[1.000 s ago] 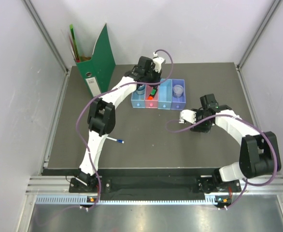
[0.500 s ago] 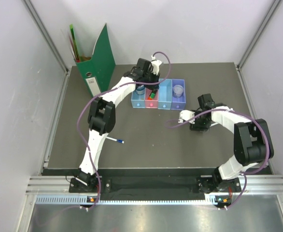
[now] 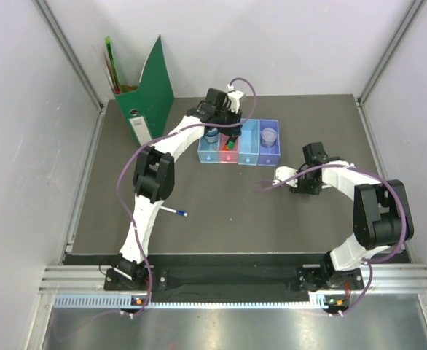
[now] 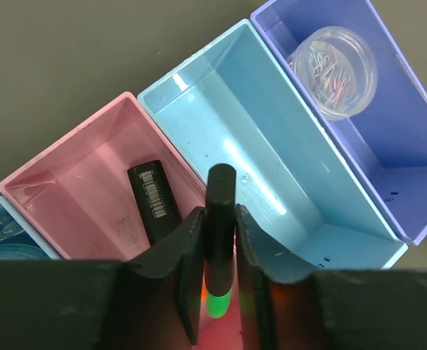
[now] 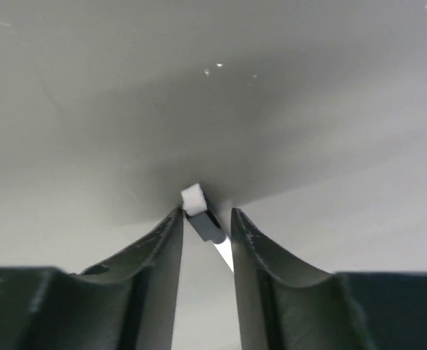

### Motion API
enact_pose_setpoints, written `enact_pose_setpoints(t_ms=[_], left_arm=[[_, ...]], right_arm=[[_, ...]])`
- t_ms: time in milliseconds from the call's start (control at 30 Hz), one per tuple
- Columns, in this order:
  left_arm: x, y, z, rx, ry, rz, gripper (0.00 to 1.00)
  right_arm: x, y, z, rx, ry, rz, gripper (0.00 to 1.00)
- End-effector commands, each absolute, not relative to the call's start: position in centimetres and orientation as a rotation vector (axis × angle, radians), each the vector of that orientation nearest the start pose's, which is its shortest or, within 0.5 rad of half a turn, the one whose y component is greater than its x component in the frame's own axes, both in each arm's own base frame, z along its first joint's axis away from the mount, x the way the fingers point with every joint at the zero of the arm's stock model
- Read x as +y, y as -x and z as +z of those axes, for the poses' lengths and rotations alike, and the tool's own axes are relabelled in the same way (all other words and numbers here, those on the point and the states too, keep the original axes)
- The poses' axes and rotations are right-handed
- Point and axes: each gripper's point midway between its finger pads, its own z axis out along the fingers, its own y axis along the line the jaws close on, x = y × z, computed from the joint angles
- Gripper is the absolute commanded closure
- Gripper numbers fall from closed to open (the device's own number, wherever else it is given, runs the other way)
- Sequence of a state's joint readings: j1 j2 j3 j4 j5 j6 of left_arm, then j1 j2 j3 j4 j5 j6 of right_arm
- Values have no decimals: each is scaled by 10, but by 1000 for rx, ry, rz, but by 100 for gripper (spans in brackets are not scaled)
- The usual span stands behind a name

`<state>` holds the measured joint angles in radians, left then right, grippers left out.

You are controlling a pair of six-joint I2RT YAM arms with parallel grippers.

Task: Sort the stationery into containers
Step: Place the pen in the storage box, then pick up the pen from the center of the board.

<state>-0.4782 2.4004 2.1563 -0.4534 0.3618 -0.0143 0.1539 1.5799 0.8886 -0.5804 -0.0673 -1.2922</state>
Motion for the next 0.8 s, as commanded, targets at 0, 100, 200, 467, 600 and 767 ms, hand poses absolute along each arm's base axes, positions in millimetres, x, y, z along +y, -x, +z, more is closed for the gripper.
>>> enact_pose_setpoints(t_ms=[0, 100, 200, 467, 600, 767], left_arm=[[-344, -525, 106, 2192, -720, -692, 62], [-344, -523, 110, 2186, -729, -699, 48], [-344, -521, 111, 2187, -739, -702, 38], [-347, -516, 153, 2107, -751, -736, 35], [-352, -505, 191, 1989, -818, -775, 33], [-350, -476, 251, 1821, -959, -815, 32]], right_arm=[[23, -311, 20, 2105, 1895, -122, 75], [24, -309, 21, 2107, 1882, -116, 88], [23, -308, 22, 2116, 1875, -115, 91], [27, -320, 53, 2117, 1752, -155, 100], [30, -333, 84, 2102, 1644, -191, 100], [36, -339, 120, 2122, 1477, -187, 100]])
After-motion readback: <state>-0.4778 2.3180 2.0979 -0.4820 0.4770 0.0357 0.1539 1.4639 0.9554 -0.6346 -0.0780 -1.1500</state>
